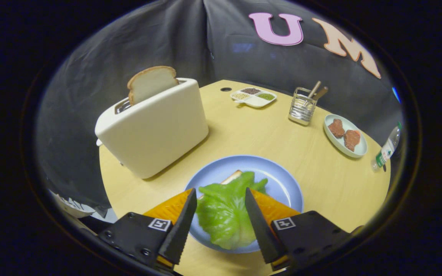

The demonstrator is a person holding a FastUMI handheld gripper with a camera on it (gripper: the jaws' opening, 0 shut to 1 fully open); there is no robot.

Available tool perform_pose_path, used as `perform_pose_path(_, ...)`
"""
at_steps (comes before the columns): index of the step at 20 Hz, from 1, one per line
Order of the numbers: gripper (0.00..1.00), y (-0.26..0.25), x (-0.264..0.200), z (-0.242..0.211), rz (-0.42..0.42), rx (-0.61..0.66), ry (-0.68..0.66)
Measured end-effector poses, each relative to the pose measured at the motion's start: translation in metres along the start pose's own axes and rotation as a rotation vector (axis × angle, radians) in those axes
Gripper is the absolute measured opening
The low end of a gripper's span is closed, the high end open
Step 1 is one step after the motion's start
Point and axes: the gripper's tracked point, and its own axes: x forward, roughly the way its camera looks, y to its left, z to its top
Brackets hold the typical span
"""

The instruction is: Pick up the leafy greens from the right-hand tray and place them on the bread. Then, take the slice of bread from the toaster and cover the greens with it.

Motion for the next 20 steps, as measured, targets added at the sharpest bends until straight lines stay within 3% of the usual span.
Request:
perform_pose_path(2, 0.89, 0.005, -0.004, 0.009, -0.001, 0.003, -0.018)
perform_pose_path(11, 0.97, 0.032, -0.038, 0.089, 0.005, 0.013, -0.135)
perform_pose_path(20, 0.97, 0.079, -0.038, 0.156, 0.051, 0.016, -0.169)
